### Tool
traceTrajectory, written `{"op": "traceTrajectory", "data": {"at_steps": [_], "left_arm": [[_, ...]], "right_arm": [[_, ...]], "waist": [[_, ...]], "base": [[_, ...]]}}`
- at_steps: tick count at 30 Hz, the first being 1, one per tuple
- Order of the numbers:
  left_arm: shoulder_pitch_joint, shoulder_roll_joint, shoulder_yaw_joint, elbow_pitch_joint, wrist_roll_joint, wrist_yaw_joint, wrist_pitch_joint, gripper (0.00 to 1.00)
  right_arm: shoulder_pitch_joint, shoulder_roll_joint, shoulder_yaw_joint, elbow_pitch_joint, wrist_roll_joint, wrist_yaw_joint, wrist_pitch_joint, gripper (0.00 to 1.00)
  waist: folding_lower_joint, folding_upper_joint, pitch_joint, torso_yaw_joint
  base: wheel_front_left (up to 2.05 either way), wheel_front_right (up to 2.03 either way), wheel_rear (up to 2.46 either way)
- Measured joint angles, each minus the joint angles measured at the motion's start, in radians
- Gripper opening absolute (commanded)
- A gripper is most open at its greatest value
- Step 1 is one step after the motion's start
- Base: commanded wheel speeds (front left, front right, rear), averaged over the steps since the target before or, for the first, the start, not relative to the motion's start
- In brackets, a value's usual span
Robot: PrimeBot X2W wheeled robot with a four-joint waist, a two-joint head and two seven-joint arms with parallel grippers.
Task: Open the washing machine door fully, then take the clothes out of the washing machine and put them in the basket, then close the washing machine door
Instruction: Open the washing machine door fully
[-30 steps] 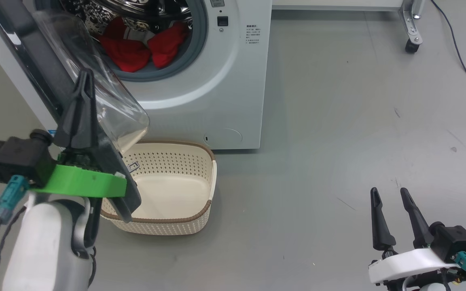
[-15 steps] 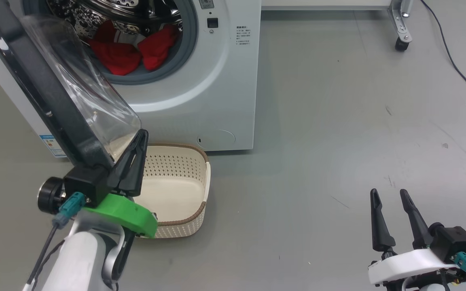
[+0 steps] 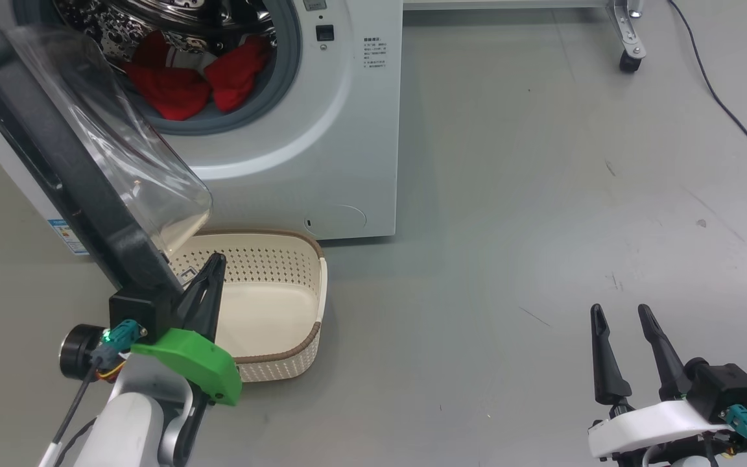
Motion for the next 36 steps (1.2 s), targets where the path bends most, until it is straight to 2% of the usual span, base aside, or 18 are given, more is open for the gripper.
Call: {"op": "traceTrajectory", "data": {"at_steps": [10,28,36], "left_arm": [[-0.003,0.000,0.056,0.061,-0.005,0.043,-0.002,0.00],[-0.038,-0.001,0.065,0.122,-0.008,0.050,-0.030,0.00],[-0.048,-0.007,0.048,0.152,-0.008,0.047,-0.047,0.00]], "right_arm": [[-0.001,0.005,-0.007,0.000,0.000,0.000,0.000,1.00],[-0.002,0.009,-0.015,0.006,0.000,0.001,0.000,1.00],[-0.002,0.011,-0.029,0.009,0.000,0.002,0.000,1.00]], "waist": [[0.0000,0.0000,0.021,-0.015],[0.0000,0.0000,0.024,-0.008],[0.0000,-0.0001,0.016,0.019]], "base": [[0.00,0.00,0.00],[0.00,0.00,0.00],[0.00,0.00,0.00]]}}
